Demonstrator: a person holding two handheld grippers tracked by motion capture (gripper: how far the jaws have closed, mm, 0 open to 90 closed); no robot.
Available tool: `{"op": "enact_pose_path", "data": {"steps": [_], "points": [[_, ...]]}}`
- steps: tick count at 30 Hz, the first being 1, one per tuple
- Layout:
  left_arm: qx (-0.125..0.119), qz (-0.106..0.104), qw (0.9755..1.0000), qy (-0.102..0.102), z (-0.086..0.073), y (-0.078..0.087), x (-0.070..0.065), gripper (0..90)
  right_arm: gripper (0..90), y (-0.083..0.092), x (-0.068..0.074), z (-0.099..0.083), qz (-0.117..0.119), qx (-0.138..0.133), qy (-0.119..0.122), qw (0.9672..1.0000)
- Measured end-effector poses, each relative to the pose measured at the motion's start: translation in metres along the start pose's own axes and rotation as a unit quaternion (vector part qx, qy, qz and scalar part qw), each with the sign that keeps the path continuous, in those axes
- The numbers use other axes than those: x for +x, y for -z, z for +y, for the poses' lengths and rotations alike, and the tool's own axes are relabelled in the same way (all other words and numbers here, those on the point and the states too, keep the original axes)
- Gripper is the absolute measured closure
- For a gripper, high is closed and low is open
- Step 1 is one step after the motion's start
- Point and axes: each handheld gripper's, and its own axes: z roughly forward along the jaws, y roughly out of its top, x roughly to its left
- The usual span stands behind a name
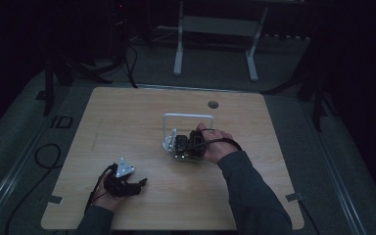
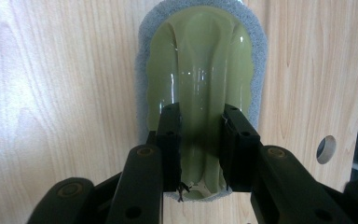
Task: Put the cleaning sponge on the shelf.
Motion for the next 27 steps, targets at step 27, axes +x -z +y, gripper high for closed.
{"op": "enact_pose_path", "data": {"steps": [27], "points": [[-0.001,-0.001,1.0,-0.001,0.0,0.0,0.0,29.0,71.5,-0.022,-0.011,0.015,-0.015,0.031,0.018,0.9992]]}}
